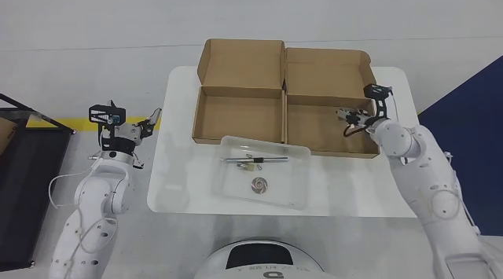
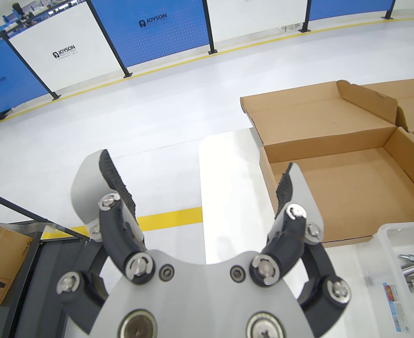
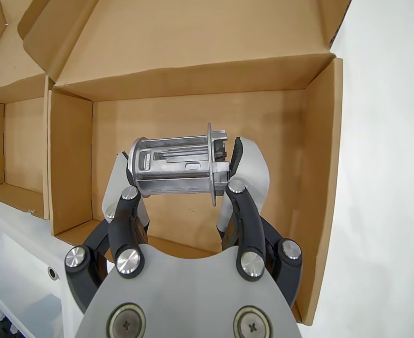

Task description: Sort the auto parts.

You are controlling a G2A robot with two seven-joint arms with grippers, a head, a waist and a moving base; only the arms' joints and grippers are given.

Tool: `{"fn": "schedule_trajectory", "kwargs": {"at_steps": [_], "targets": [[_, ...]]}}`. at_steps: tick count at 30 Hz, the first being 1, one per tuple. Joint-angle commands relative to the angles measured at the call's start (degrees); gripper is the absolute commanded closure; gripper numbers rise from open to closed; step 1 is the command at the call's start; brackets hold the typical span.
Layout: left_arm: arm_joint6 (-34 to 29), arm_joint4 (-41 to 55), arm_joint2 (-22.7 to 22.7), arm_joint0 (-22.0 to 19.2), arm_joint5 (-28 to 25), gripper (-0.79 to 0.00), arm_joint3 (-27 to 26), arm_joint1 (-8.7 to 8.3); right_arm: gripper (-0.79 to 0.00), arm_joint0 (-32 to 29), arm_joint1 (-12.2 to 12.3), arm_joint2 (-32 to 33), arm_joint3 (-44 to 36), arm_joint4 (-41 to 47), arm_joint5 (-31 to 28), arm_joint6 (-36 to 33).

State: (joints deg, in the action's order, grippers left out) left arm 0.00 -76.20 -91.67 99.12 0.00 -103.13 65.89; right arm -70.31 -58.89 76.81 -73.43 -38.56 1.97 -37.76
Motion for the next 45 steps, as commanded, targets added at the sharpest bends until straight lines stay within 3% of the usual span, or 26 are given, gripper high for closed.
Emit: {"fn": "schedule_trajectory", "kwargs": {"at_steps": [1, 3, 4, 5, 13, 17, 23, 33, 45], "targets": [[0.0, 0.0, 0.0, 0.0, 0.0, -0.785, 0.0, 0.00, -0.317, 0.6, -0.1, -0.4, 0.7, 0.2, 0.7, -1.1], [0.0, 0.0, 0.0, 0.0, 0.0, -0.785, 0.0, 0.00, -0.351, 1.2, -0.2, -0.7, 1.3, 0.2, 1.4, -2.2], [0.0, 0.0, 0.0, 0.0, 0.0, -0.785, 0.0, 0.00, -0.493, 1.5, -0.3, -1.0, 1.6, 0.5, 1.6, -2.8], [0.0, 0.0, 0.0, 0.0, 0.0, -0.785, 0.0, 0.00, -0.785, 1.8, -0.4, -1.2, 1.8, 0.7, 1.7, -3.4], [0.0, 0.0, 0.0, 0.0, 0.0, -0.785, 0.0, 0.00, -0.785, 1.7, -0.5, -0.9, 1.4, 1.3, 0.1, -2.7], [0.0, 0.0, 0.0, 0.0, 0.0, -0.785, 0.0, 0.00, -0.785, -0.4, -0.2, 1.4, -0.8, 1.7, -1.0, 1.7], [0.0, 0.0, 0.0, 0.0, 0.0, -0.785, 0.0, 0.00, -0.785, -8.4, 0.5, 6.9, -10.0, 3.3, -12.4, 14.2], [0.0, 0.0, 0.0, 0.0, 0.0, -0.785, 0.0, 0.00, -0.785, -17.4, 0.9, 10.8, -19.7, 1.7, -27.7, 26.7], [0.0, 0.0, 0.0, 0.0, 0.0, -0.785, 0.0, 0.00, -0.785, -17.6, 0.9, 10.8, -19.8, 1.7, -28.0, 27.0]]}}
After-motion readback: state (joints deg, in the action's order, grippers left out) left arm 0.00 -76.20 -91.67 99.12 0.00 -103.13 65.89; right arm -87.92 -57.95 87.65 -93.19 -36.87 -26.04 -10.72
